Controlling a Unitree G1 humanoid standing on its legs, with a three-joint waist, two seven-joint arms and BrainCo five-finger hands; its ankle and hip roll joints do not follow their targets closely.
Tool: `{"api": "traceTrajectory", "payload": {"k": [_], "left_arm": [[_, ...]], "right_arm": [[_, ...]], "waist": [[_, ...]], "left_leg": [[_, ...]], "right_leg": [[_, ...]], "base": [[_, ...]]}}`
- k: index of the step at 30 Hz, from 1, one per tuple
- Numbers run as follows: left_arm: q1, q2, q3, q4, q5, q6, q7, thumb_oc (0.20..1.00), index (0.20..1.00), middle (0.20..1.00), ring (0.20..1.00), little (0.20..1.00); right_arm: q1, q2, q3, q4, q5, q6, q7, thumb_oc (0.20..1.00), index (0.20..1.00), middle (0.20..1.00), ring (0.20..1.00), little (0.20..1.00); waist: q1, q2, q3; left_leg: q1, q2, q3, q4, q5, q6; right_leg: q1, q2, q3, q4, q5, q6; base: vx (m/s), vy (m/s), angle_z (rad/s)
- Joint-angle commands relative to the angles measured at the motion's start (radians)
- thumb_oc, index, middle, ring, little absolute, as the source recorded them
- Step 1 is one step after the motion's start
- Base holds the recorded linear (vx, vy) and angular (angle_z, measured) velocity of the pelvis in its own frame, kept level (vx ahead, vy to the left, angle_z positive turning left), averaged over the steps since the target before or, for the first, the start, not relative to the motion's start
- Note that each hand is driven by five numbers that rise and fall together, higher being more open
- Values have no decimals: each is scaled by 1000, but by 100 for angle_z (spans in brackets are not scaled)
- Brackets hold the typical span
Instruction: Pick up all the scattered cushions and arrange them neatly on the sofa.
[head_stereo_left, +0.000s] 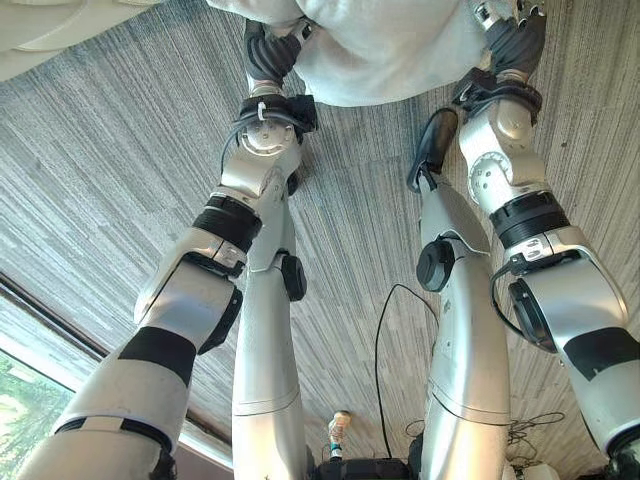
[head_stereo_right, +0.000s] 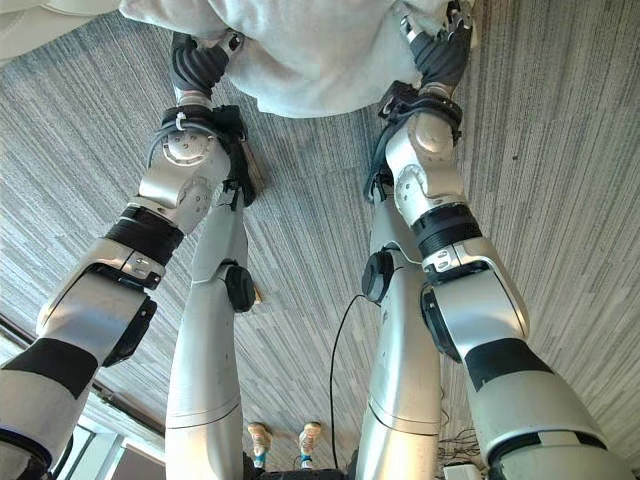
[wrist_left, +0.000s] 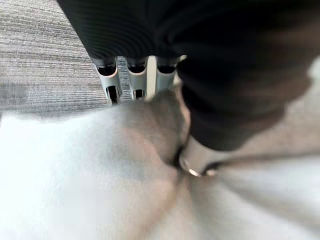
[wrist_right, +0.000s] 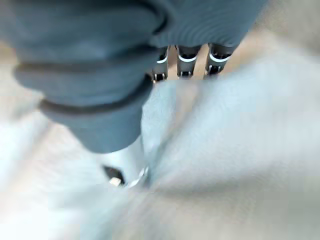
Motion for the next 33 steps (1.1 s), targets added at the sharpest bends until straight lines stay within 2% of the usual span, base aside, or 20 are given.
{"api": "traceTrajectory", "payload": {"k": [1,2,7,11,12,15,16,17,18,20,24,25,28,29,33], "left_arm": [[31,-150,-102,-121,-49,-111,-105,200,200,200,200,200],[54,-174,-100,-151,-59,-122,-108,200,200,200,200,200],[163,-183,-88,-255,-27,-114,-118,200,200,200,200,200],[309,-167,-94,-309,30,-69,-127,200,200,200,200,200],[389,-136,-99,-351,64,-47,-137,200,200,200,200,200],[503,-100,-115,-390,133,-17,-152,200,200,200,200,200],[593,-70,-100,-418,165,-5,-161,200,200,200,200,200],[599,-70,-100,-422,166,-4,-160,200,200,200,200,200],[700,-62,-88,-429,155,-2,-170,200,200,200,200,200],[754,-60,-78,-448,153,-2,-177,200,200,200,200,200],[975,-40,-17,-498,153,14,-191,200,200,200,200,200],[977,-40,-17,-499,153,14,-190,200,200,200,200,200],[1055,-40,7,-496,159,22,-186,200,200,200,200,200],[1073,-33,10,-491,171,29,-186,200,200,200,200,200],[1077,-34,3,-486,198,35,-182,200,200,200,200,200]], "right_arm": [[61,132,112,-143,95,-66,223,200,200,200,200,200],[81,141,96,-191,88,-81,234,200,200,200,200,200],[208,152,76,-327,-6,-92,207,200,200,200,200,200],[367,164,82,-399,-89,-51,192,200,200,200,200,200],[473,143,94,-441,-155,-21,177,200,200,200,200,200],[615,136,104,-467,-231,22,172,200,200,200,200,200],[708,143,109,-480,-226,43,201,200,200,200,200,200],[713,144,111,-483,-226,43,201,200,200,200,200,200],[822,144,117,-515,-238,66,219,200,200,200,200,200],[866,153,115,-520,-229,68,228,200,200,200,200,200],[1053,166,83,-569,-207,93,255,200,200,200,200,200],[1055,166,83,-569,-207,93,255,200,200,200,200,200],[1116,172,64,-583,-193,99,260,200,200,200,200,200],[1133,179,60,-584,-185,102,263,200,200,200,200,200],[1139,189,70,-594,-179,105,265,200,200,200,200,200]], "waist": [[22,-7,-65],[18,-8,-65],[10,-13,-85],[9,-14,-82],[11,-16,-91],[12,-19,-102],[17,-17,-130],[16,-17,-122],[20,-26,-153],[22,-28,-155],[35,-37,-223],[35,-37,-220],[42,-39,-268],[45,-43,-305],[52,-51,-348]], "left_leg": [[22,-43,23,112,-106,5],[54,-45,28,93,-104,2],[198,-47,37,28,-104,-7],[376,-50,27,-27,-104,-13],[465,-53,21,-49,-105,-16],[611,-60,16,-103,-105,-20],[699,-62,17,-131,-109,-18],[717,-62,16,-141,-106,-18],[815,-60,20,-175,-108,-15],[878,-59,22,-205,-106,-14],[1101,-51,44,-322,-101,-6],[1108,-51,44,-326,-100,-6],[1208,-51,50,-376,-101,-2],[1252,-52,53,-385,-108,3],[1319,-56,61,-400,-127,14]], "right_leg": [[87,45,-11,-94,-48,62],[117,46,-13,-108,-46,65],[255,50,-21,-153,-46,68],[435,43,-35,-186,-56,65],[530,36,-44,-213,-64,64],[685,41,-60,-270,-70,69],[782,39,-65,-316,-69,72],[801,41,-67,-327,-66,73],[910,42,-80,-378,-61,78],[979,43,-89,-413,-56,81],[1214,52,-115,-532,-31,101],[1220,52,-115,-536,-30,102],[1324,54,-126,-593,-19,111],[1369,53,-126,-611,-18,117],[1439,49,-131,-640,-10,126]], "base": [[-12,51,-2],[-14,43,2],[-35,40,-1],[-46,35,3],[-23,46,6],[8,50,2],[39,70,-1],[92,58,-3],[55,11,-5],[66,22,-6],[134,60,3],[92,40,4],[118,88,1],[119,96,3],[76,123,7]]}}
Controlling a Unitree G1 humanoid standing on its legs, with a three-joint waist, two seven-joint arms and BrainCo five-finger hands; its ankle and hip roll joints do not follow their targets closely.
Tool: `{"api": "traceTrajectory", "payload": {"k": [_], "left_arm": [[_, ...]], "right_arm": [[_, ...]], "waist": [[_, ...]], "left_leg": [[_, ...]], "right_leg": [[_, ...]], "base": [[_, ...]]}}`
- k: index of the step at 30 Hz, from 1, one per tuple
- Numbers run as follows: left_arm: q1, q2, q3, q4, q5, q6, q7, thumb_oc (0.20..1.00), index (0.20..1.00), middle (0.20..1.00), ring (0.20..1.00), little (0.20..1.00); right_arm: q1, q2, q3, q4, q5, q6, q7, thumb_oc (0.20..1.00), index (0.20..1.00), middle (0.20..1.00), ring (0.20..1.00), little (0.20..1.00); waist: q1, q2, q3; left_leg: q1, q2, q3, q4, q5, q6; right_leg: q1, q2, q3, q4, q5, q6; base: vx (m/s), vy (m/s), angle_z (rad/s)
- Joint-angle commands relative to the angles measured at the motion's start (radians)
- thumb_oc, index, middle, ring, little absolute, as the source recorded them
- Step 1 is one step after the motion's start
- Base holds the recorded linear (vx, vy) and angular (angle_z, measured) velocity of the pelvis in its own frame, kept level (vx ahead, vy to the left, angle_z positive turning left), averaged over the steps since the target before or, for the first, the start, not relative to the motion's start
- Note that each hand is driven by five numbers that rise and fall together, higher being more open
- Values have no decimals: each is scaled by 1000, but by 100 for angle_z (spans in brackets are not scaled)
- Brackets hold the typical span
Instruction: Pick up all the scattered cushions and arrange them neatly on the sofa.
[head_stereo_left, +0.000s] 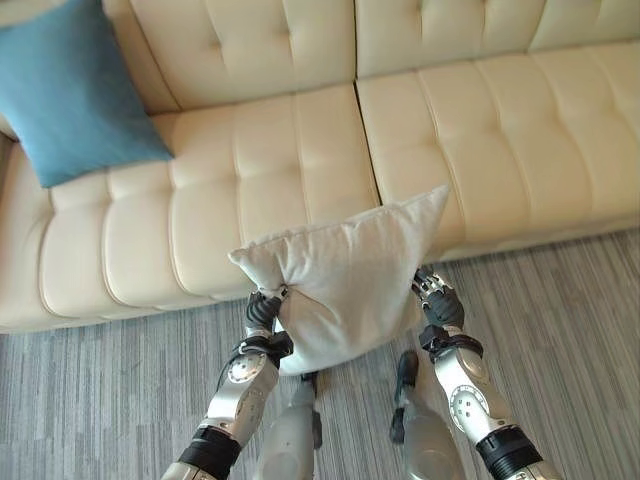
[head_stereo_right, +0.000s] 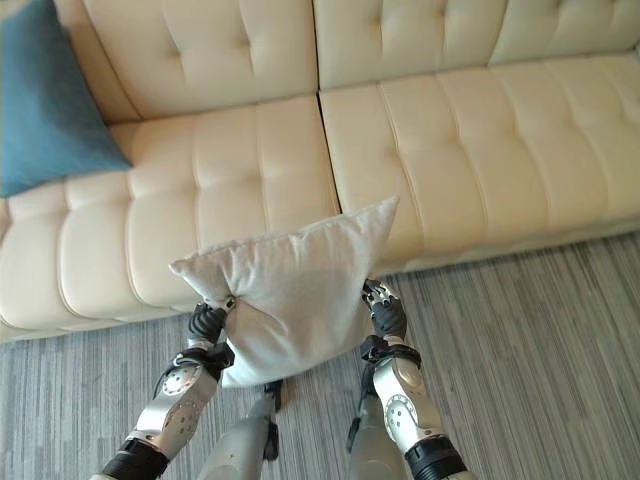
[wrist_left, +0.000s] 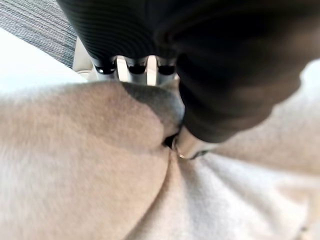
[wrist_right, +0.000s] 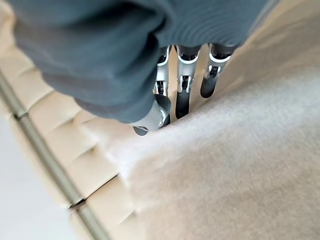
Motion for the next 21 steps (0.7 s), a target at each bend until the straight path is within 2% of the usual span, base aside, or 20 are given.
{"api": "traceTrajectory", "payload": {"k": [1,2,5,6,7,8,9,10,11,12,13,14,15,16,18,20,21], "left_arm": [[-99,-28,-32,-53,100,-57,-50,200,200,200,200,200],[-96,-25,-34,-30,121,-54,-52,200,200,200,200,200],[-103,-30,-48,8,136,-53,-50,200,200,200,200,200],[-108,-32,-53,29,143,-49,-48,200,200,200,200,200],[-109,-37,-58,56,154,-43,-38,200,200,200,200,200],[-109,-37,-58,57,154,-43,-38,200,200,200,200,200],[-111,-39,-59,61,158,-44,-30,200,200,200,200,200],[-106,-38,-53,61,162,-49,-22,200,200,200,200,200],[-106,-38,-53,61,162,-49,-22,200,200,200,200,200],[-114,-40,-62,64,161,-53,-23,200,200,200,200,200],[-114,-40,-62,64,161,-53,-23,200,200,200,200,200],[-117,-40,-54,53,156,-59,-25,200,200,200,200,200],[-118,-37,-45,50,158,-58,-28,200,200,200,200,200],[-118,-37,-45,49,158,-58,-28,200,200,200,200,200],[-114,-33,-26,37,163,-54,-33,200,200,200,200,200],[-111,-36,-21,36,166,-52,-36,200,200,200,200,200],[-97,-43,-16,33,168,-58,-43,200,200,200,200,200]], "right_arm": [[-51,49,15,-100,-7,-49,77,200,200,200,200,200],[-38,49,15,-91,-12,-41,80,200,200,200,200,200],[-28,53,19,-83,-14,-36,83,200,200,200,200,200],[-21,56,20,-79,-15,-31,85,200,200,200,200,200],[3,60,16,-84,-17,-28,86,200,200,200,200,200],[3,60,16,-84,-17,-28,86,200,200,200,200,200],[14,64,19,-85,-17,-28,87,200,200,200,200,200],[27,73,26,-85,-17,-33,88,200,200,200,200,200],[27,73,27,-85,-17,-33,88,200,200,200,200,200],[43,73,26,-80,-15,-35,92,200,200,200,200,200],[43,73,26,-80,-15,-35,92,200,200,200,200,200],[52,69,17,-79,-2,-44,90,200,200,200,200,200],[52,72,14,-67,9,-47,87,200,200,200,200,200],[52,72,14,-67,9,-47,87,200,200,200,200,200],[54,64,10,-58,14,-48,88,200,200,200,200,200],[77,59,-2,-61,13,-47,89,200,200,200,200,200],[99,58,-19,-41,14,-46,88,200,200,200,200,200]], "waist": [[11,-17,-91],[13,-22,-119],[11,-24,-140],[8,-23,-147],[-4,-14,-157],[-3,-15,-156],[-7,-11,-152],[-13,0,-137],[-12,-1,-136],[-32,8,-127],[-31,8,-128],[-36,8,-132],[-33,4,-138],[-34,5,-136],[-33,-7,-144],[-41,-16,-152],[-39,-19,-181]], "left_leg": [[66,-31,52,20,-114,3],[103,-37,58,16,-128,13],[140,-47,54,16,-144,30],[159,-54,54,16,-152,41],[199,-64,56,5,-165,63],[200,-64,56,4,-164,63],[216,-69,64,2,-168,74],[256,-77,87,-7,-180,94],[256,-78,89,-7,-180,95],[269,-68,88,-7,-179,85],[268,-68,89,-7,-179,85],[273,-65,104,-7,-178,72],[277,-67,115,-7,-185,68],[279,-65,114,-7,-185,68],[295,-73,126,-7,-193,56],[316,-73,118,-7,-202,42],[327,-66,118,-7,-192,28]], "right_leg": [[25,24,6,22,-108,18],[58,20,9,25,-108,24],[83,12,20,51,-115,32],[91,7,27,75,-119,36],[86,-1,51,153,-115,43],[85,-1,53,156,-116,43],[61,-10,64,231,-91,50],[15,-28,71,369,-26,60],[13,-29,74,372,-27,61],[-38,39,118,425,-85,40],[-40,40,119,425,-84,40],[-67,100,116,341,-145,28],[-53,103,85,256,-135,26],[-48,105,84,249,-132,25],[-37,137,45,98,-104,31],[-3,154,57,12,-96,28],[47,162,61,-16,-95,13]], "base": [[138,204,-2],[117,140,-6],[99,192,-11],[86,219,-8],[86,220,-11],[50,221,-14],[0,207,-16],[-1,207,-15],[17,151,-29],[13,20,-33],[64,2,-36],[101,-44,-13],[103,-44,-11],[114,-77,-7],[166,-116,-7],[327,-200,5],[325,-187,14]]}}
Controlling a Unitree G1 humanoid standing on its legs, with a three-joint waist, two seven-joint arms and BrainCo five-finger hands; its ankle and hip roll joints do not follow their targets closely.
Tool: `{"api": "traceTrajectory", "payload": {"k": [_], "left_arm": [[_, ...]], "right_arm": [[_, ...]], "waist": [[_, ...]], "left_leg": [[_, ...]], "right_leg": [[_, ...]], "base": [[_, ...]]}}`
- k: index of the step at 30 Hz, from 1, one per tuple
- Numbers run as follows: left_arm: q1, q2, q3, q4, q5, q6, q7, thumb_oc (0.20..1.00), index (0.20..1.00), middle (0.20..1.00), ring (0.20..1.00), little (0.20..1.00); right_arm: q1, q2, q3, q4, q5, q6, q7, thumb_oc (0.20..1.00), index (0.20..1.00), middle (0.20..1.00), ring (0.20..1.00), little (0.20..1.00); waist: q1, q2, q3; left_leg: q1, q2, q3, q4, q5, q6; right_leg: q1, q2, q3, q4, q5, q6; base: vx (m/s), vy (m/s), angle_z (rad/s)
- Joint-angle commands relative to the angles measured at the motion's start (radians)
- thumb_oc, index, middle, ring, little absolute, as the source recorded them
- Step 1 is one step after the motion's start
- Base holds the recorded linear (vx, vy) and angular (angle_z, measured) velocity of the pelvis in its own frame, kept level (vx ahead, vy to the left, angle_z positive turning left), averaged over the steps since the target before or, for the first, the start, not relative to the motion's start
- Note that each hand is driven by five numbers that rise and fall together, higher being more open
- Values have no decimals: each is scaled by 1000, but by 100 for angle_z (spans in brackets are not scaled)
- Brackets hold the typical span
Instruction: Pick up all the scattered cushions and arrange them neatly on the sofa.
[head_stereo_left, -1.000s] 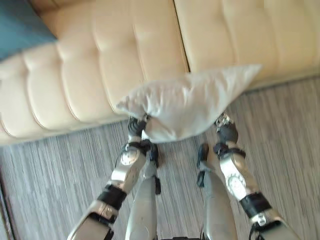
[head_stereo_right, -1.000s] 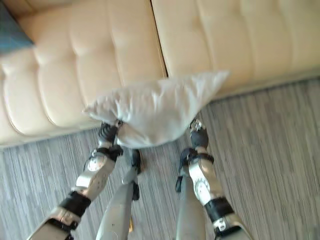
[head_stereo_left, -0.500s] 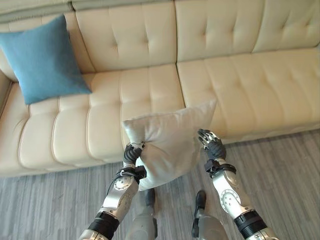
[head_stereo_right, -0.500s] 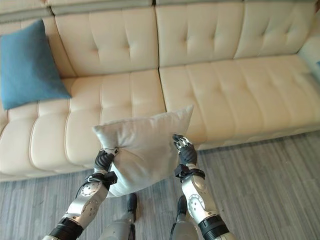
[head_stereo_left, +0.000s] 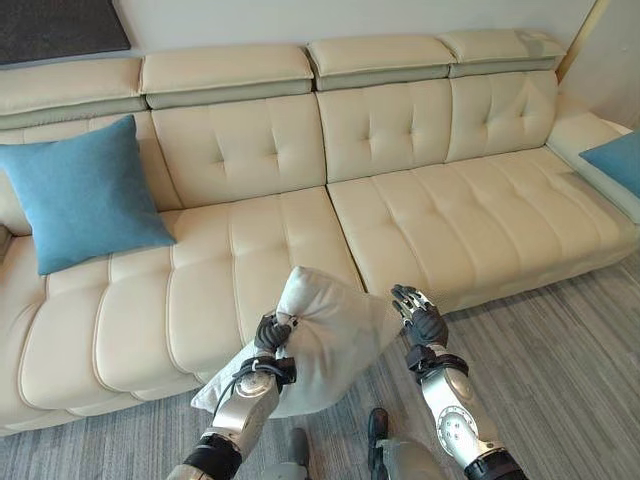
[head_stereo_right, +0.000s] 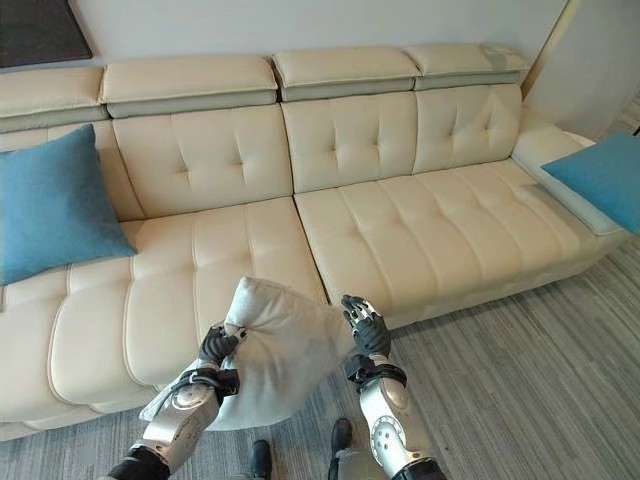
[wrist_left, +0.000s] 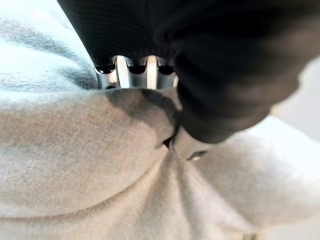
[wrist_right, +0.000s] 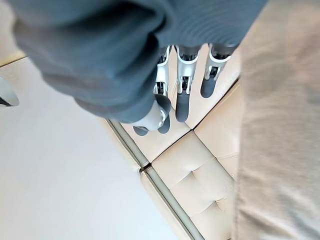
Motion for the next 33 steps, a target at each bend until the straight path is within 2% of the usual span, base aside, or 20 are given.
{"api": "traceTrajectory", "payload": {"k": [1,3,5,6,7,8,9,11,12,13,16,17,18,21,22,28,33], "left_arm": [[-111,-36,49,-132,23,-114,-33,200,200,200,200,200],[-92,-41,59,-149,12,-117,-40,200,200,200,200,200],[-87,-43,61,-146,9,-116,-39,200,200,200,200,200],[-82,-43,65,-151,5,-117,-36,200,200,200,200,200],[-78,-42,68,-166,3,-119,-37,200,200,200,200,200],[-75,-40,71,-189,-4,-123,-32,200,200,200,200,200],[-75,-40,71,-189,-4,-123,-32,200,200,200,200,200],[-84,-35,64,-218,-11,-133,-30,200,200,200,200,200],[-84,-29,66,-260,-14,-138,-29,200,200,200,200,200],[-84,-29,66,-261,-14,-138,-29,200,200,200,200,200],[-65,-16,63,-342,-32,-136,-51,200,200,200,200,200],[-52,-8,57,-373,-36,-134,-61,200,200,200,200,200],[-33,2,48,-428,-54,-128,-85,200,200,200,200,200],[-17,8,46,-487,-73,-119,-112,200,200,200,200,200],[23,11,43,-530,-109,-116,-145,200,200,200,200,200],[100,17,34,-624,-223,-94,-209,200,200,200,200,200],[176,49,38,-733,-348,-76,-273,200,200,200,200,200]], "right_arm": [[-1,14,-36,-20,13,-45,18,200,200,200,200,200],[23,2,-79,10,5,-49,-3,200,200,200,200,200],[33,3,-89,19,4,-52,-13,200,200,200,200,200],[43,2,-104,43,-1,-51,-24,401,401,401,401,401],[57,-1,-118,70,-25,-46,-43,1000,1000,1000,1000,1000],[69,-2,-143,115,-39,-49,-71,1000,1000,1000,1000,1000],[69,-2,-143,115,-39,-49,-71,1000,1000,1000,1000,1000],[56,-3,-170,185,-35,-51,-96,1000,1000,1000,1000,1000],[43,-1,-205,265,-42,-48,-127,1000,1000,1000,1000,1000],[42,-1,-205,266,-42,-49,-127,1000,1000,1000,1000,1000],[-7,16,-262,408,20,-50,-155,1000,1000,1000,1000,1000],[-25,23,-270,451,42,-45,-156,1000,1000,1000,1000,1000],[-61,19,-289,532,62,-30,-161,1000,1000,1000,1000,1000],[-95,14,-300,581,80,-14,-158,1000,1000,1000,1000,1000],[-108,24,-307,612,107,-4,-144,1000,1000,1000,1000,1000],[-146,38,-318,650,165,-1,-122,1000,1000,1000,1000,1000],[-201,24,-328,677,169,7,-109,1000,1000,1000,1000,1000]], "waist": [[11,-6,-33],[3,-2,-56],[-1,-1,-59],[-4,1,-62],[-6,1,-60],[-3,-2,-48],[-4,-2,-48],[3,-7,-25],[8,-8,-13],[8,-8,-12],[16,-7,-13],[20,1,-17],[27,15,-23],[32,25,-19],[41,41,-28],[58,61,-38],[87,75,-29]], "left_leg": [[198,-61,23,-25,-68,-41],[197,-47,11,21,-42,-63],[198,-43,4,39,-40,-68],[193,-38,1,80,-34,-78],[180,-33,-2,137,-29,-87],[133,-33,-5,251,-8,-102],[130,-33,-6,256,-10,-102],[47,-38,-16,423,9,-121],[9,-33,-9,454,11,-115],[9,-34,-9,455,11,-115],[5,-35,6,307,-44,-76],[21,-36,1,189,-52,-71],[23,-28,-11,42,15,-82],[16,-23,9,12,51,-93],[46,-18,18,-25,55,-96],[86,-17,20,-25,34,-99],[80,-23,11,-25,25,-91]], "right_leg": [[59,42,3,-113,36,13],[101,52,7,-125,19,-10],[114,55,3,-125,10,-15],[126,58,4,-125,2,-22],[140,58,2,-125,-8,-29],[163,54,-6,-125,-21,-41],[163,55,-7,-125,-20,-41],[179,48,-13,-125,-29,-55],[190,42,-25,-125,-42,-60],[190,42,-25,-125,-42,-60],[193,26,-34,-125,-50,-50],[192,26,-35,-125,-52,-46],[191,27,-40,-125,-54,-45],[195,24,-44,-125,-63,-45],[201,33,-44,-125,-75,-48],[219,36,-47,-125,-89,-51],[208,29,-55,-125,-91,-46]], "base": [[306,-185,17],[282,-203,33],[225,-171,25],[248,-208,15],[245,-259,11],[150,-181,9],[104,-176,10],[67,-153,14],[70,-136,20],[70,-111,17],[89,-45,0],[133,4,27],[99,12,30],[80,33,19],[114,51,5],[94,44,4],[33,35,6]]}}
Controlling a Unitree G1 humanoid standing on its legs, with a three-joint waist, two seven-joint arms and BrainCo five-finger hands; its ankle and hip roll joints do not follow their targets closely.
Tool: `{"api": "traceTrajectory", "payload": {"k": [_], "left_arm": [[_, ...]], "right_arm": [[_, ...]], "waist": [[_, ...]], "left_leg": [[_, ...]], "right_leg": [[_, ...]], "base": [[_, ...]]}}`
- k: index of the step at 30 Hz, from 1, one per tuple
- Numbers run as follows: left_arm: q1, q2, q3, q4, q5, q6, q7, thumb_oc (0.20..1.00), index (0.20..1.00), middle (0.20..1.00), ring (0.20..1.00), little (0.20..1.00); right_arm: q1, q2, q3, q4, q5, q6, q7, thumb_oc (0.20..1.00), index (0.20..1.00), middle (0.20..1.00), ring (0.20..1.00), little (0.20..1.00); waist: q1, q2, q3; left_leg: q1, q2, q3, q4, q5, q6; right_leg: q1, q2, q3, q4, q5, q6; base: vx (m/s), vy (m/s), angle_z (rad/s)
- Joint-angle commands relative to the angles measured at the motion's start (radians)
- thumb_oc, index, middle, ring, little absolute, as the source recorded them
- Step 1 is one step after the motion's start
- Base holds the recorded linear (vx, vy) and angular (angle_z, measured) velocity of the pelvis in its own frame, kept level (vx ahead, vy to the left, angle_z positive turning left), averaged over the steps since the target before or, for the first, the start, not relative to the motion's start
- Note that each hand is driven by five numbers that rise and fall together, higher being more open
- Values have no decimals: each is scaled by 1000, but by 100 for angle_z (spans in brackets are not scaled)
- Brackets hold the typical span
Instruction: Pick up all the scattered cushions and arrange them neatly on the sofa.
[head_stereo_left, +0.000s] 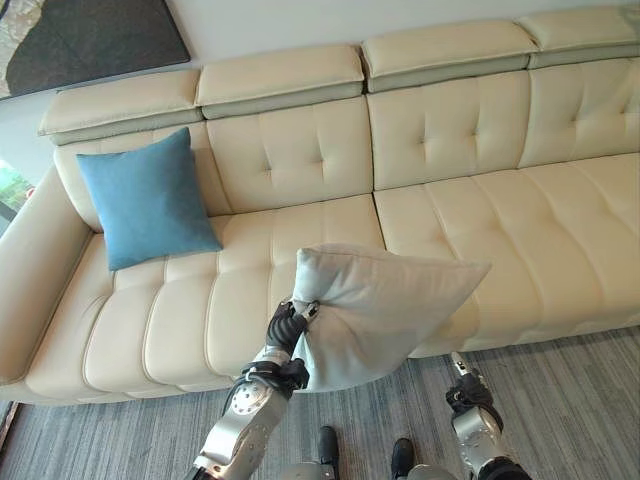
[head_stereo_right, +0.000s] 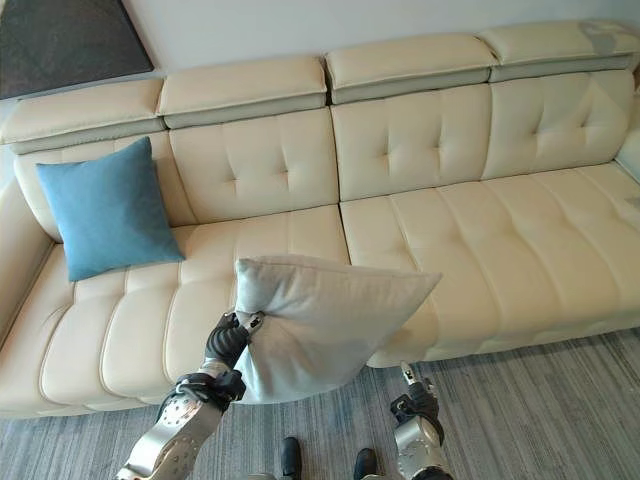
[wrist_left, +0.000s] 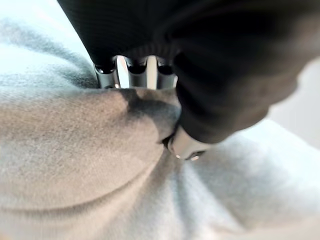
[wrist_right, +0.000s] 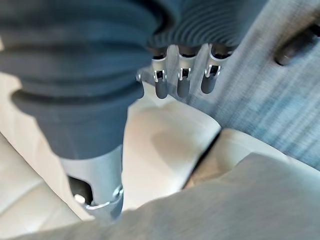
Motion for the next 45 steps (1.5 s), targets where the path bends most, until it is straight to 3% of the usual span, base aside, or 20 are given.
{"api": "traceTrajectory", "payload": {"k": [1,6,13,15,20,22,23,24,31,39,41,45], "left_arm": [[-33,-31,67,-237,-151,-89,-109,200,200,200,200,200],[6,-18,89,-298,-220,-89,-132,200,200,200,200,200],[20,-7,69,-388,-334,-60,-180,200,200,200,200,200],[-12,-10,13,-369,-339,-40,-181,200,200,200,200,200],[-89,-27,-71,-344,-311,-31,-192,200,200,200,200,200],[-126,-46,-85,-313,-283,-35,-173,200,200,200,200,200],[-131,-48,-82,-304,-282,-36,-167,200,200,200,200,200],[-129,-48,-72,-309,-284,-36,-154,200,200,200,200,200],[-83,-34,-45,-340,-297,-37,-112,200,200,200,200,200],[-70,-33,11,-331,-214,-52,-70,200,200,200,200,200],[-61,-29,50,-308,-144,-60,-45,200,200,200,200,200],[-41,-27,104,-229,-20,-73,2,200,200,200,200,200]], "right_arm": [[-98,-25,-29,49,23,-16,18,1000,1000,1000,1000,1000],[-127,-39,-56,63,42,-22,24,1000,1000,1000,1000,1000],[-165,7,-86,45,216,-48,94,1000,1000,1000,1000,1000],[-194,72,-33,25,349,-32,169,1000,1000,1000,1000,1000],[-213,127,143,-103,365,-11,281,1000,1000,1000,1000,1000],[-186,145,249,-287,385,-17,362,1000,1000,1000,1000,1000],[-175,143,266,-325,397,-22,381,815,815,815,815,815],[-150,148,290,-407,432,-37,411,200,200,200,200,200],[-15,112,341,-634,488,-79,458,200,200,200,200,200],[33,84,344,-687,443,-93,437,200,200,200,200,200],[50,65,344,-718,408,-103,425,200,200,200,200,200],[61,-16,358,-792,165,-99,336,200,200,200,200,200]], "waist": [[39,-19,-37],[57,-1,-35],[97,28,-38],[112,36,-33],[123,38,-23],[107,25,-23],[103,22,-24],[94,15,-30],[60,-10,-50],[40,-26,-64],[37,-33,-65],[35,-51,-69]], "left_leg": [[54,-14,10,-4,-82,-42],[42,-21,-5,-4,-80,-43],[25,-34,-45,-4,-74,-53],[15,-39,-52,-4,-72,-56],[5,-40,-56,-4,-69,-57],[12,-39,-50,-4,-78,-52],[15,-38,-48,-4,-81,-51],[24,-37,-42,-4,-88,-49],[47,-34,-27,-4,-107,-41],[54,-31,-16,-4,-117,-39],[57,-28,-15,-4,-120,-39],[60,-24,-8,-4,-124,-34]], "right_leg": [[-4,-17,21,-6,-108,54],[-11,-25,2,-6,-109,58],[-1,-41,-62,-6,-118,67],[-6,-46,-76,-6,-116,69],[-12,-51,-83,-6,-112,70],[-8,-50,-77,-6,-114,69],[-5,-49,-75,-6,-114,69],[0,-49,-73,-6,-115,69],[8,-44,-55,-6,-111,72],[9,-41,-46,-6,-110,75],[10,-39,-44,-6,-108,76],[4,-36,-28,-6,-100,76]], "base": [[30,24,9],[23,22,18],[27,3,33],[3,17,14],[2,19,12],[60,34,1],[86,40,0],[72,34,0],[51,17,-7],[11,7,-5],[4,10,-10],[-5,18,-5]]}}
